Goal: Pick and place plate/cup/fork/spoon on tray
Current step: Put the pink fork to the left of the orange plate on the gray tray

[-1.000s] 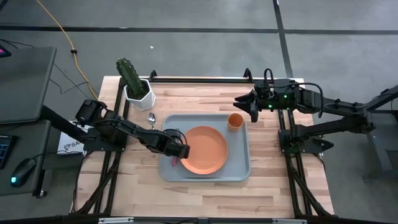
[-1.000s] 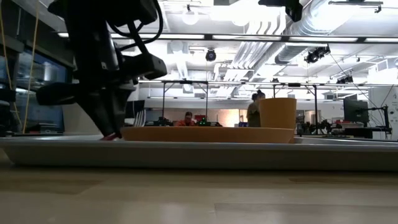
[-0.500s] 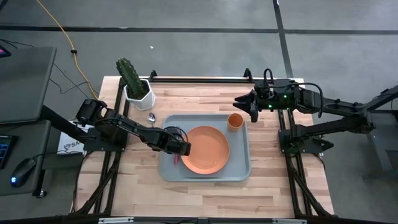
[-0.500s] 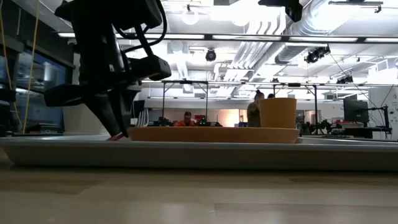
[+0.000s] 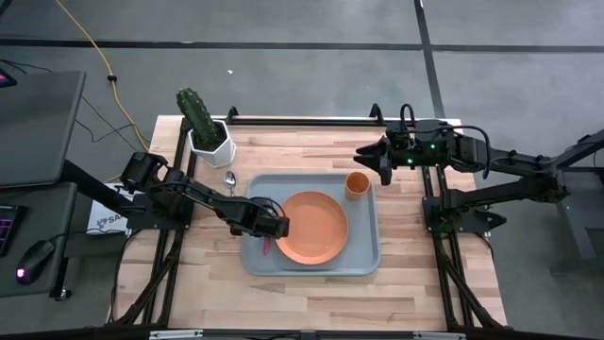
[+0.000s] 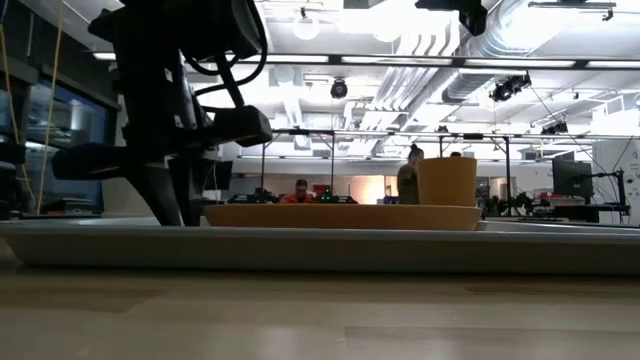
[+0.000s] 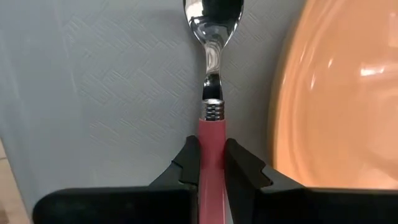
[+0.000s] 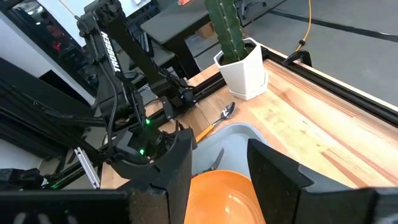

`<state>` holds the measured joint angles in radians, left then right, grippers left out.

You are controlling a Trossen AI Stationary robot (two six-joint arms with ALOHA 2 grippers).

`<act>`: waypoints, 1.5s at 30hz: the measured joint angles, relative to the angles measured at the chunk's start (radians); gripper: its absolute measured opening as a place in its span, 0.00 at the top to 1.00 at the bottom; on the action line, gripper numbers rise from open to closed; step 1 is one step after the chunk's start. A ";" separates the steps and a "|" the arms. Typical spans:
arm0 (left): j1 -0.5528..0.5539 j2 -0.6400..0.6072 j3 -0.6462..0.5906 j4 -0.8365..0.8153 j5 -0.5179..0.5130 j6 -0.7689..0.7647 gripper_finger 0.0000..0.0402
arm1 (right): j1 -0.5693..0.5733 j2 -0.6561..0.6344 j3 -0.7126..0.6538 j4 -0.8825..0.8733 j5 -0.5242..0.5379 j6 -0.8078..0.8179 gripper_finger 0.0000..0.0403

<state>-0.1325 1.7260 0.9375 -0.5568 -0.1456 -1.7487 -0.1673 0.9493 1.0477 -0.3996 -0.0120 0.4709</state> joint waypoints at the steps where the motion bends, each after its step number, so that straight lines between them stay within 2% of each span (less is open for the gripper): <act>1: -0.001 0.000 0.000 0.001 0.000 -0.008 0.92 | 0.000 0.000 0.000 0.000 0.000 0.000 0.64; 6: -0.012 0.000 0.000 0.004 -0.001 -0.012 0.90 | 0.000 0.000 0.000 0.000 0.000 -0.002 0.64; 16: -0.012 0.002 -0.001 0.005 0.003 -0.029 0.78 | 0.000 0.000 0.000 0.000 0.000 -0.008 0.64; 23: -0.012 0.002 -0.001 0.005 0.003 -0.028 0.73 | 0.000 0.000 0.000 0.000 0.001 -0.008 0.64; 30: -0.013 -0.005 -0.001 -0.014 0.004 0.034 0.69 | 0.000 0.000 0.000 0.000 0.001 -0.008 0.64; 38: -0.013 -0.056 -0.001 -0.110 0.003 0.067 0.66 | 0.000 0.000 -0.001 -0.001 0.001 -0.008 0.64; 45: -0.012 -0.138 -0.001 -0.118 -0.077 0.106 0.65 | 0.000 0.000 -0.001 -0.002 0.019 -0.008 0.64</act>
<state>-0.1444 1.5883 0.9367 -0.6746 -0.2226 -1.6432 -0.1673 0.9489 1.0466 -0.4011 0.0071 0.4629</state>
